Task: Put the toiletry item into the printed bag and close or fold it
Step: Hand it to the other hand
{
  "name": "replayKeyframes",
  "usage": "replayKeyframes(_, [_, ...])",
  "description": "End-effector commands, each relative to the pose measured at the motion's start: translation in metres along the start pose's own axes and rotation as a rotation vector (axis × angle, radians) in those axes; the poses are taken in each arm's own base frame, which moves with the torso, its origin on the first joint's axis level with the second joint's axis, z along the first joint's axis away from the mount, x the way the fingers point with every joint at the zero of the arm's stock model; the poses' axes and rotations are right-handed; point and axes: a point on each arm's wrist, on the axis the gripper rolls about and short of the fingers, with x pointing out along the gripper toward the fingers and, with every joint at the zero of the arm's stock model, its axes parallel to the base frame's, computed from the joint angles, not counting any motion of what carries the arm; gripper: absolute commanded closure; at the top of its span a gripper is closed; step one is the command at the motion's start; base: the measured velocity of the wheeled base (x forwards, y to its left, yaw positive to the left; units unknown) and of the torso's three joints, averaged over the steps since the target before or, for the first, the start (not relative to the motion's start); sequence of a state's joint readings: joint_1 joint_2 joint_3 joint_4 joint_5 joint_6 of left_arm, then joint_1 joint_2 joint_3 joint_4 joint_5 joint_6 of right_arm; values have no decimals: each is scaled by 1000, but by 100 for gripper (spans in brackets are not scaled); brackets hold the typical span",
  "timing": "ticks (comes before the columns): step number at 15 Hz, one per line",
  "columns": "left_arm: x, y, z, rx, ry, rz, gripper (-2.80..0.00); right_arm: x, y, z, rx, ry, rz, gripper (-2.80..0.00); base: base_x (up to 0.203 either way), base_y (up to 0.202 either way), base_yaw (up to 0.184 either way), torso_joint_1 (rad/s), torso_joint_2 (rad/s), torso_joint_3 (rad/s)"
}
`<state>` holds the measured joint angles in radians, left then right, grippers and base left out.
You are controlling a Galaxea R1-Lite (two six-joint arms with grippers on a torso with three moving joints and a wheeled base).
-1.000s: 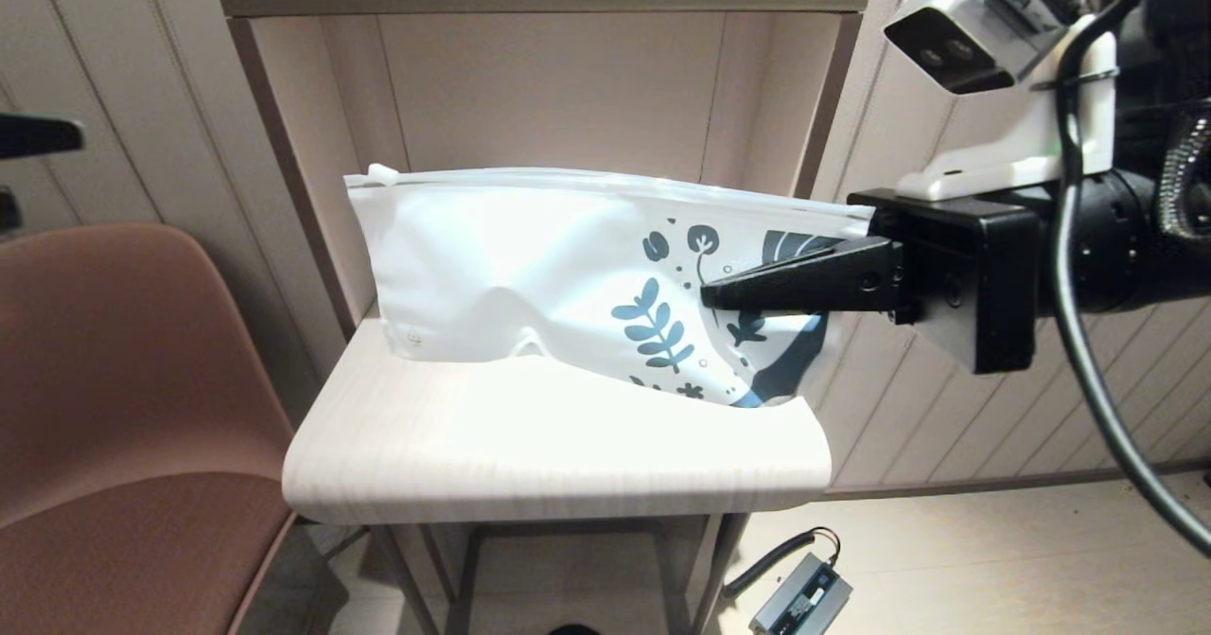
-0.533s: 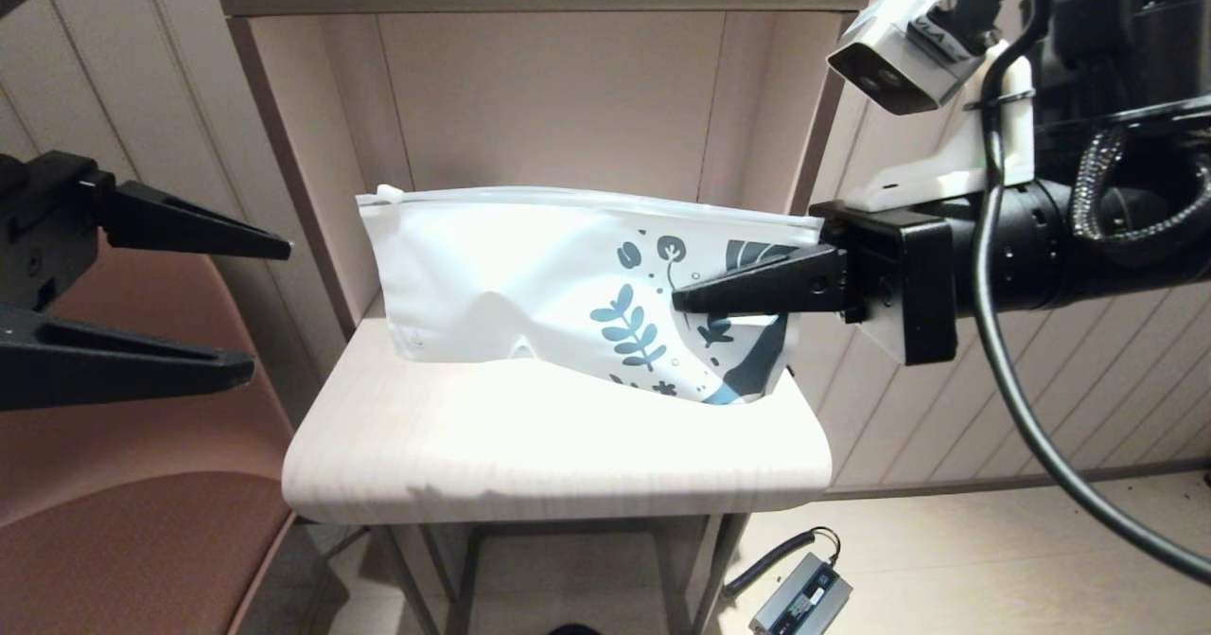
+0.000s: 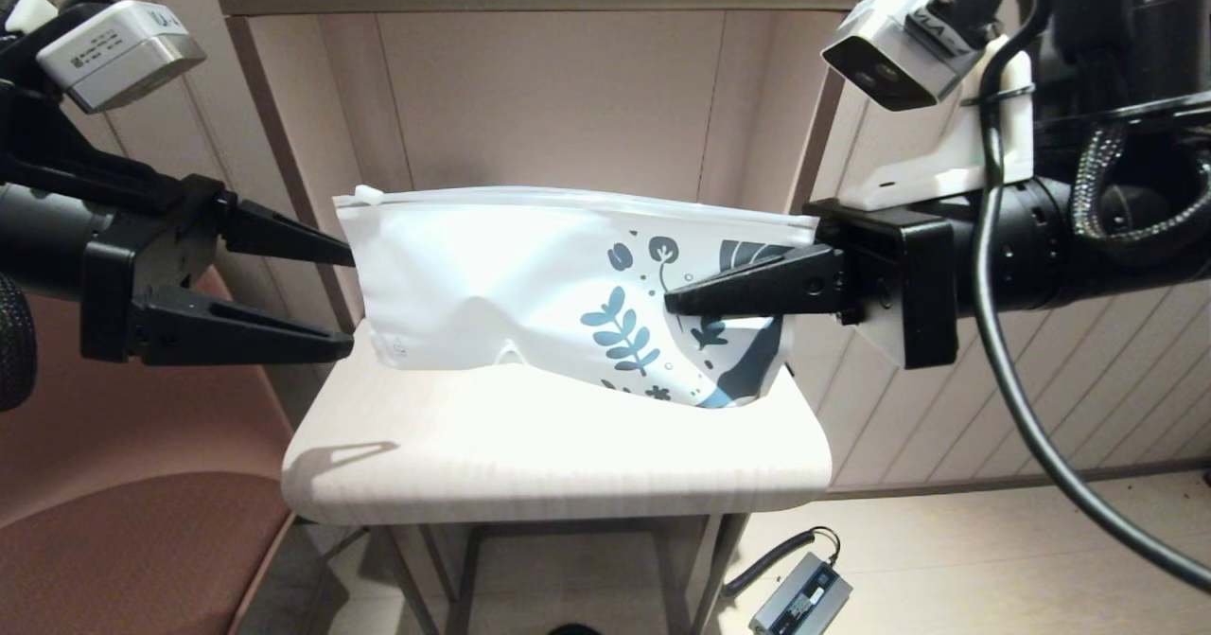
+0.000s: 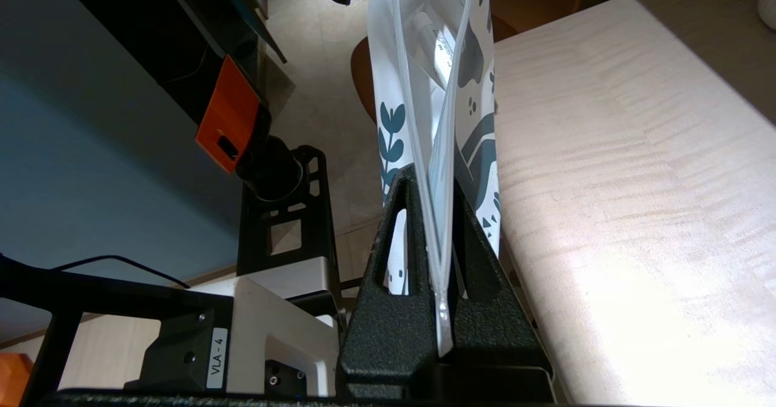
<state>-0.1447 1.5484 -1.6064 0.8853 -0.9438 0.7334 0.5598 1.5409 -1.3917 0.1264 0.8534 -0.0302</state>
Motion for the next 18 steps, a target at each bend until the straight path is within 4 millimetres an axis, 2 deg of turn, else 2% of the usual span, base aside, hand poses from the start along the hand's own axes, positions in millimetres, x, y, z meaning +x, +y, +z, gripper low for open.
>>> replayKeyframes(1, [12, 5, 0, 5, 2, -39, -280, 0, 1, 0, 0, 1, 9, 0, 0, 0, 0, 0, 0, 0])
replayKeyframes(8, [24, -3, 13, 53, -13, -85, -280, 4, 5, -3, -11, 11, 31, 0, 0, 0, 0, 0, 0, 0])
replayKeyframes(14, [28, -4, 13, 51, -11, -103, -280, 4, 5, -1, -13, 7, 30, 0, 0, 0, 0, 0, 0, 0])
replayKeyframes(15, [28, -4, 14, 47, -13, -102, 0, 4, 6, -1, -15, 6, 31, 0, 0, 0, 0, 0, 0, 0])
replayKeyframes(18, [30, -5, 14, 43, -12, -110, 0, 4, 5, -2, -13, 8, 31, 0, 0, 0, 0, 0, 0, 0])
